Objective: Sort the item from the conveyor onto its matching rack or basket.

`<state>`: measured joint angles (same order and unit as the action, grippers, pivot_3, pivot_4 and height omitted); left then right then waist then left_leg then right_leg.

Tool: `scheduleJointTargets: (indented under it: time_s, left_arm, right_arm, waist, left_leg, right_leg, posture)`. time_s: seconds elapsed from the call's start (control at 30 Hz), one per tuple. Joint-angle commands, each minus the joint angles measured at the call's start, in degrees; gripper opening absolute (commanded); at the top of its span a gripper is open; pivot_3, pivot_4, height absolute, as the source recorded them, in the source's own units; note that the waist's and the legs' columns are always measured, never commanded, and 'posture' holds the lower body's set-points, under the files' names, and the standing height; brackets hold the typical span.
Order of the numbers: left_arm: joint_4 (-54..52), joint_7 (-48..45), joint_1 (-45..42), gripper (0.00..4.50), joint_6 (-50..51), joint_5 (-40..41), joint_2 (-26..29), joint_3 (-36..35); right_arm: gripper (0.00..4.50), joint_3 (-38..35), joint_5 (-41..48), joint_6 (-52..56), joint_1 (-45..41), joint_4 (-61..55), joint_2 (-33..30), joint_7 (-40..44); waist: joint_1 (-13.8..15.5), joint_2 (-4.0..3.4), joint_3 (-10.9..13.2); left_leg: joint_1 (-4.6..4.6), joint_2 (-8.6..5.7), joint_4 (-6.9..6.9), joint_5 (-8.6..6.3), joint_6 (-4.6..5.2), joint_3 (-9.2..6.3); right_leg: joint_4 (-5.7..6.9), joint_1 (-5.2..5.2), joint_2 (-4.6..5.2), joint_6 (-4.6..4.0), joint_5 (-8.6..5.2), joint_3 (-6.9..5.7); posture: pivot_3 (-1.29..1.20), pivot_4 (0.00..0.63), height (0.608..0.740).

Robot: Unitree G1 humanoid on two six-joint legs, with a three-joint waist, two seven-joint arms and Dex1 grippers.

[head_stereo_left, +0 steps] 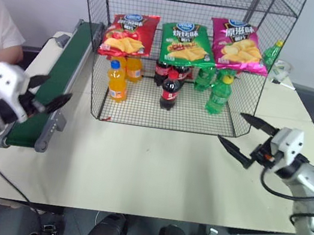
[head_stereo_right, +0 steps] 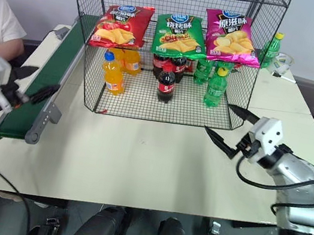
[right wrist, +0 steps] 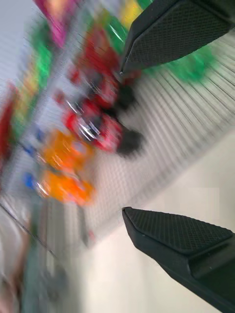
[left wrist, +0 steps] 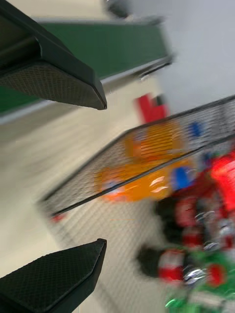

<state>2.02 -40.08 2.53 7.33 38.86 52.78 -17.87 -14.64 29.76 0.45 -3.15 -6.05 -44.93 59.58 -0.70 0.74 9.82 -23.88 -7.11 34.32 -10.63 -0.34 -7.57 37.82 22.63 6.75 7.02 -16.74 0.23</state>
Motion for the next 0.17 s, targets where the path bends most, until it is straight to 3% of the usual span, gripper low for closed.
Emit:
scheduleJointTargets:
  time_s: [0.03, 0.17]
  left_arm:
    - [0.1, -1.8, 3.8, 4.42, -1.2, -3.0, -0.9, -5.2]
    - [3.7, -3.3, 4.9, 4.42, -6.0, -7.1, -2.9, -7.2]
  right_arm:
    - [4.50, -4.6, 2.5, 1.4, 1.3, -2.0, -2.6, 2.4]
    - [4.50, -6.1, 1.8, 1.8, 0.7, -1.4, -2.3, 1.7]
  waist:
    - [0.0, 0.01, 0.0]
    - [0.1, 0.01, 0.0]
  left_leg:
    - [0.00, 0.02, 0.00, 0.00, 0.00, 0.00]
    - [0.06, 0.07, 0.00, -0.03, -0.04, 0.01]
  right_leg:
    - [0.00, -0.01, 0.00, -0.03, -0.01, 0.00]
    - [-0.05, -0.09, 0.02, -0.29, -0.14, -0.02]
  posture:
    - [0.00, 0.150, 0.740]
    - [0.00, 0.150, 0.740]
